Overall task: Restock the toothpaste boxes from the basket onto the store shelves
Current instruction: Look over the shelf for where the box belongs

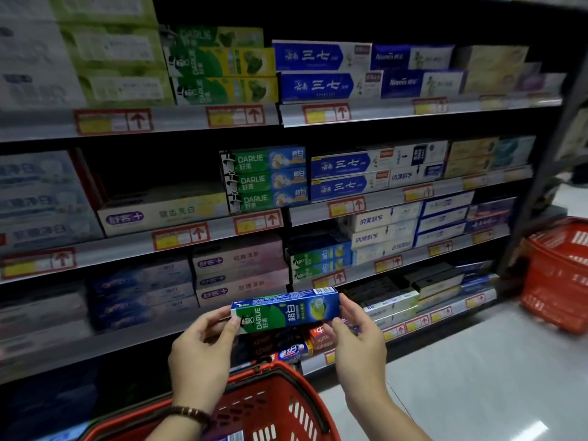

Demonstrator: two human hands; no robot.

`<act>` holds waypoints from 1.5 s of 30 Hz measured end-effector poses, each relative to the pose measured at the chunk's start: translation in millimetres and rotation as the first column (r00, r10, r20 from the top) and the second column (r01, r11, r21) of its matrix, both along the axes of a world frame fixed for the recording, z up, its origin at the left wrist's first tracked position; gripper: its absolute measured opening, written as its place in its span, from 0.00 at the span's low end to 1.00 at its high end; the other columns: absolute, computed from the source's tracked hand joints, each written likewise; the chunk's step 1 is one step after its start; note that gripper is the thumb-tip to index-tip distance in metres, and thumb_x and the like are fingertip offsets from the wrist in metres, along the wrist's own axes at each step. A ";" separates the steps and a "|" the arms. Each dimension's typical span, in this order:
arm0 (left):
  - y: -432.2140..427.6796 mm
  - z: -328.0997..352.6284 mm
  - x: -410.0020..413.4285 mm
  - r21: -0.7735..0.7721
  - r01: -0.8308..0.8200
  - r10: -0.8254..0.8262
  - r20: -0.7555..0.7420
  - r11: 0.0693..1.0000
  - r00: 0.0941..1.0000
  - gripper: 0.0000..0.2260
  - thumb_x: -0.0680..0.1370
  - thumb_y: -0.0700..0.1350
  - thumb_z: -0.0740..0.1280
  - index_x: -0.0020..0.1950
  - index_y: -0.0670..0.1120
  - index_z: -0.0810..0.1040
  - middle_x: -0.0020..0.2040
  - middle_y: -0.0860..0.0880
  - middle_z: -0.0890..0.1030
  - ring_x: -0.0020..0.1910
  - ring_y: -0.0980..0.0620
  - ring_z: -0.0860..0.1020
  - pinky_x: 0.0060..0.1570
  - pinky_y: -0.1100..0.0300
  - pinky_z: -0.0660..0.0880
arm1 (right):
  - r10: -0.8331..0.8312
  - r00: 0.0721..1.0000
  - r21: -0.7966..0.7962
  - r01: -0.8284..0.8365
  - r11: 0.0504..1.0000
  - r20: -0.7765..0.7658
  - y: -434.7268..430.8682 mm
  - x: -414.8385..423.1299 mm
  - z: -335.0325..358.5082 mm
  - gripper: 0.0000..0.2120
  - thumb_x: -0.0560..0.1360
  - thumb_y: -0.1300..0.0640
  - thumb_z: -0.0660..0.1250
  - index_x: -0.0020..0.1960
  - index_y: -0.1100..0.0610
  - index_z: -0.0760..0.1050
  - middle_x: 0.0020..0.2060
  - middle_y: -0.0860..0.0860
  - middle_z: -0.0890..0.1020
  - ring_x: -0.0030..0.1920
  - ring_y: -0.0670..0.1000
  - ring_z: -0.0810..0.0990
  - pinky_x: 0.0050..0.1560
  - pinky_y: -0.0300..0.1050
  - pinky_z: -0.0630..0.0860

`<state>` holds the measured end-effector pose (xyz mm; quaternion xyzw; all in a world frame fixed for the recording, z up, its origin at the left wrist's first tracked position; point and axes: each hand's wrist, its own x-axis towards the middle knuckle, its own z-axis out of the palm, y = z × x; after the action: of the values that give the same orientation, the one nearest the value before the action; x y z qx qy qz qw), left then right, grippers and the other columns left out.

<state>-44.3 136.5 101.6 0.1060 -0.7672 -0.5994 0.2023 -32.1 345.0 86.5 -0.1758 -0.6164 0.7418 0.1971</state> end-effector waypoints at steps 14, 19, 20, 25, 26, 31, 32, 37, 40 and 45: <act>30.9 4.5 -45.5 0.114 0.086 -0.088 0.014 0.990 0.996 0.12 0.76 0.40 0.77 0.54 0.57 0.83 0.46 0.54 0.87 0.47 0.53 0.86 0.56 0.48 0.83 | 0.011 1.000 0.146 -0.010 0.989 -0.009 25.6 -45.7 30.4 0.20 0.80 0.65 0.69 0.67 0.45 0.79 0.52 0.40 0.86 0.44 0.44 0.86 0.46 0.48 0.86; 49.2 10.0 -69.2 0.040 0.137 -0.136 -0.035 0.990 0.990 0.17 0.76 0.37 0.76 0.57 0.58 0.82 0.51 0.57 0.86 0.51 0.60 0.83 0.58 0.56 0.80 | -0.060 0.998 0.193 0.061 0.979 -0.007 36.4 -75.9 30.8 0.19 0.80 0.62 0.70 0.69 0.47 0.79 0.60 0.45 0.83 0.48 0.41 0.82 0.40 0.37 0.76; 53.0 11.0 -74.3 0.022 0.145 -0.144 -0.046 0.989 0.989 0.18 0.76 0.37 0.76 0.59 0.57 0.82 0.52 0.58 0.85 0.52 0.61 0.82 0.59 0.57 0.79 | -0.067 0.998 0.189 0.067 0.980 -0.007 38.2 -81.6 29.6 0.20 0.80 0.62 0.70 0.69 0.47 0.79 0.61 0.46 0.82 0.50 0.41 0.81 0.40 0.37 0.75; 69.8 8.6 -101.9 0.041 0.186 -0.183 -0.065 0.982 0.981 0.20 0.76 0.36 0.75 0.64 0.55 0.80 0.56 0.60 0.83 0.55 0.63 0.80 0.56 0.62 0.77 | -0.072 0.997 0.163 0.071 0.984 0.001 47.4 -109.9 21.0 0.22 0.81 0.64 0.68 0.71 0.47 0.78 0.61 0.44 0.82 0.54 0.40 0.80 0.42 0.34 0.75; 73.0 7.0 -107.1 0.068 0.195 -0.191 -0.061 0.978 0.980 0.21 0.76 0.36 0.74 0.65 0.55 0.80 0.57 0.59 0.83 0.55 0.63 0.80 0.55 0.63 0.77 | -0.073 0.997 0.159 0.072 0.985 0.000 49.4 -115.4 19.8 0.22 0.81 0.64 0.68 0.71 0.47 0.78 0.61 0.44 0.82 0.54 0.40 0.80 0.43 0.34 0.75; 91.5 4.6 -133.3 0.448 0.236 -0.253 -0.024 0.862 0.967 0.21 0.77 0.36 0.73 0.66 0.55 0.79 0.56 0.56 0.82 0.41 0.70 0.80 0.29 0.77 0.71 | -0.093 0.996 0.127 0.092 0.988 0.004 63.1 -144.2 14.2 0.23 0.79 0.66 0.67 0.69 0.46 0.79 0.60 0.44 0.83 0.47 0.38 0.84 0.40 0.32 0.77; 95.4 5.4 -138.5 0.510 0.239 -0.262 -0.026 0.826 0.965 0.22 0.77 0.36 0.73 0.67 0.54 0.79 0.59 0.55 0.82 0.43 0.68 0.80 0.30 0.78 0.71 | -0.094 0.996 0.125 0.093 0.988 0.002 66.3 -149.6 14.0 0.23 0.79 0.66 0.67 0.69 0.47 0.79 0.60 0.44 0.83 0.43 0.36 0.83 0.34 0.30 0.76; 115.5 7.7 -167.3 0.626 0.259 -0.281 -0.066 0.735 0.957 0.25 0.77 0.37 0.73 0.71 0.55 0.77 0.66 0.55 0.80 0.51 0.66 0.79 0.35 0.79 0.73 | -0.075 0.997 0.143 0.079 0.986 -0.033 80.8 -178.9 11.0 0.25 0.79 0.67 0.67 0.72 0.48 0.78 0.60 0.42 0.82 0.39 0.31 0.82 0.32 0.28 0.75; 121.6 4.2 -181.6 0.662 0.265 -0.268 -0.099 0.701 0.958 0.27 0.77 0.38 0.74 0.73 0.56 0.75 0.68 0.55 0.78 0.49 0.68 0.77 0.39 0.75 0.72 | -0.040 0.997 0.129 0.047 0.991 -0.063 86.1 -193.7 6.3 0.26 0.79 0.66 0.68 0.71 0.44 0.76 0.64 0.41 0.81 0.57 0.46 0.85 0.52 0.43 0.83; 121.3 -2.9 -194.6 0.623 0.292 -0.259 -0.146 0.726 0.955 0.29 0.77 0.41 0.75 0.77 0.53 0.71 0.69 0.53 0.77 0.45 0.70 0.73 0.47 0.65 0.72 | 0.023 0.998 0.105 -0.016 0.994 -0.062 90.6 -214.2 -4.3 0.26 0.79 0.65 0.69 0.70 0.41 0.76 0.65 0.38 0.79 0.60 0.50 0.83 0.62 0.59 0.83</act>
<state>-239.0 257.8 98.7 0.0384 -0.5200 -0.8494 0.0816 -246.2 435.6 82.2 -0.1358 -0.6494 0.7157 0.2181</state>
